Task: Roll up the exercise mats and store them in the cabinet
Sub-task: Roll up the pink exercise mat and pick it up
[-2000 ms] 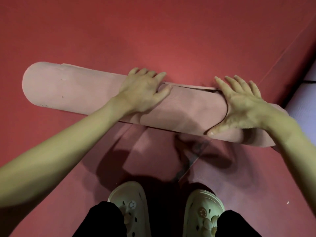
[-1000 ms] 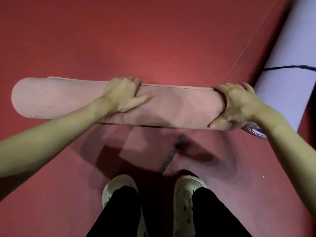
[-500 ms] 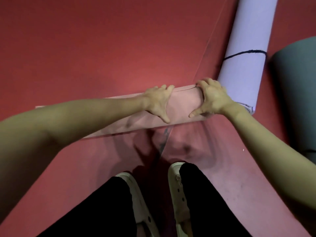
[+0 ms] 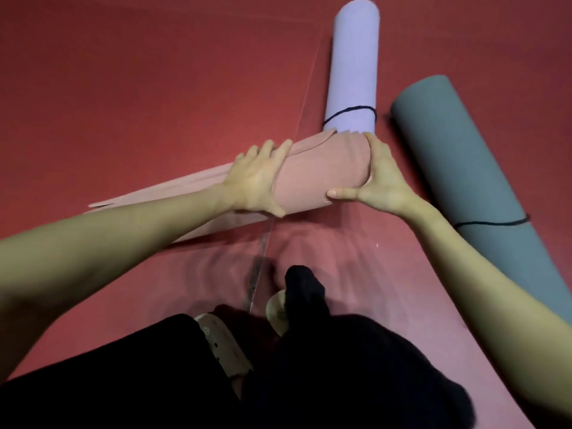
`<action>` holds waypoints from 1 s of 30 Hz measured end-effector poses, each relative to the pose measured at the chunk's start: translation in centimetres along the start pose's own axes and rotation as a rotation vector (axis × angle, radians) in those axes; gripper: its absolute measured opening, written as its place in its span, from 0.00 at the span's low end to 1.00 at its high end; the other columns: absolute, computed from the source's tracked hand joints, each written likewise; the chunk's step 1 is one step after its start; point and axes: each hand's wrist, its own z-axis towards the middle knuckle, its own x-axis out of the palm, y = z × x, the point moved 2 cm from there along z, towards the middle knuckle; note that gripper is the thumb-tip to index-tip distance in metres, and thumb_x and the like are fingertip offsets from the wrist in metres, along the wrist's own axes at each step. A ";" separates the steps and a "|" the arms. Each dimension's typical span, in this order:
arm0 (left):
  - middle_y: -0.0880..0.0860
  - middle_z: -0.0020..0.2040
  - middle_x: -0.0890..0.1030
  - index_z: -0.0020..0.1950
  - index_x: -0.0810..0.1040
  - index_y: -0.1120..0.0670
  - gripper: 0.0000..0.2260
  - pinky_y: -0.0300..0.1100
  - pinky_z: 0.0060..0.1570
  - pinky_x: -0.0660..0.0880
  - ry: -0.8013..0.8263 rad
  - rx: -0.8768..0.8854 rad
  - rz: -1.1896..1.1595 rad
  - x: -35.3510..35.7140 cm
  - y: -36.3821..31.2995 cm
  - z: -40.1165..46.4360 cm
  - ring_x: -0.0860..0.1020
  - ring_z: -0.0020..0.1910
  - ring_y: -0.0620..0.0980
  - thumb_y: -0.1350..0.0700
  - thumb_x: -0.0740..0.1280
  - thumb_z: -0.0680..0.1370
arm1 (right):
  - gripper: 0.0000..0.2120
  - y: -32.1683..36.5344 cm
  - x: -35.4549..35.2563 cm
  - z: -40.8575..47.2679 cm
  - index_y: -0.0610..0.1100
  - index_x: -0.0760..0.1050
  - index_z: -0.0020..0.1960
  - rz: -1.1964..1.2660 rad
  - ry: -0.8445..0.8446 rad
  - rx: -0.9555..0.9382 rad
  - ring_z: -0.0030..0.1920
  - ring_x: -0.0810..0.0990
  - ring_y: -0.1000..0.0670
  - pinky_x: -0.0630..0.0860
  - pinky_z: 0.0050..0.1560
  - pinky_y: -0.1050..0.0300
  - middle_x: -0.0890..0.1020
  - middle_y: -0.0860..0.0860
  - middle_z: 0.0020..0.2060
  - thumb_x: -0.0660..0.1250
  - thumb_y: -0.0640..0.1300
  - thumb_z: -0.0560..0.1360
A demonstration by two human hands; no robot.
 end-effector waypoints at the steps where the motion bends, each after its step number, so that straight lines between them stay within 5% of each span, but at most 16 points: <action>1: 0.58 0.68 0.64 0.78 0.48 0.54 0.59 0.56 0.58 0.69 -0.018 0.022 0.011 -1.0 -1.2 0.5 0.68 0.61 0.62 0.39 0.78 0.58 | 0.63 0.0 -1.4 -0.7 0.45 0.52 0.77 -0.017 -0.042 -0.004 0.72 0.61 0.45 0.62 0.73 0.46 0.61 0.46 0.72 0.81 0.63 0.53; 6: 0.59 0.66 0.65 0.78 0.49 0.55 0.60 0.58 0.57 0.72 -0.076 0.120 0.032 -5.3 -6.9 3.0 0.69 0.60 0.63 0.40 0.80 0.56 | 0.62 -0.6 -7.1 -4.2 0.42 0.46 0.79 -0.032 -0.246 0.000 0.75 0.54 0.43 0.54 0.75 0.46 0.55 0.45 0.76 0.81 0.56 0.59; 13: 0.60 0.64 0.67 0.76 0.52 0.54 0.57 0.58 0.55 0.73 -0.062 0.241 0.021 -7.6 -12.6 4.7 0.70 0.58 0.64 0.41 0.80 0.56 | 0.61 -2.5 -11.8 -7.9 0.46 0.46 0.79 -0.046 -0.360 0.049 0.74 0.56 0.44 0.57 0.73 0.42 0.57 0.47 0.74 0.79 0.62 0.59; 21: 0.60 0.63 0.70 0.74 0.55 0.55 0.56 0.54 0.53 0.73 -0.024 0.315 -0.045 -9.7 -16.0 6.2 0.72 0.59 0.64 0.39 0.81 0.55 | 0.62 -4.0 -15.3 -9.9 0.44 0.50 0.79 0.042 -0.431 0.008 0.75 0.56 0.49 0.51 0.72 0.59 0.59 0.47 0.75 0.70 0.72 0.56; 30: 0.59 0.62 0.72 0.71 0.58 0.53 0.53 0.53 0.53 0.73 0.011 0.408 -0.097 -9.4 -21.3 7.5 0.73 0.59 0.61 0.40 0.81 0.54 | 0.55 -7.3 -17.8 -13.2 0.41 0.53 0.78 0.068 -0.514 0.076 0.76 0.56 0.52 0.52 0.73 0.62 0.58 0.48 0.77 0.79 0.58 0.63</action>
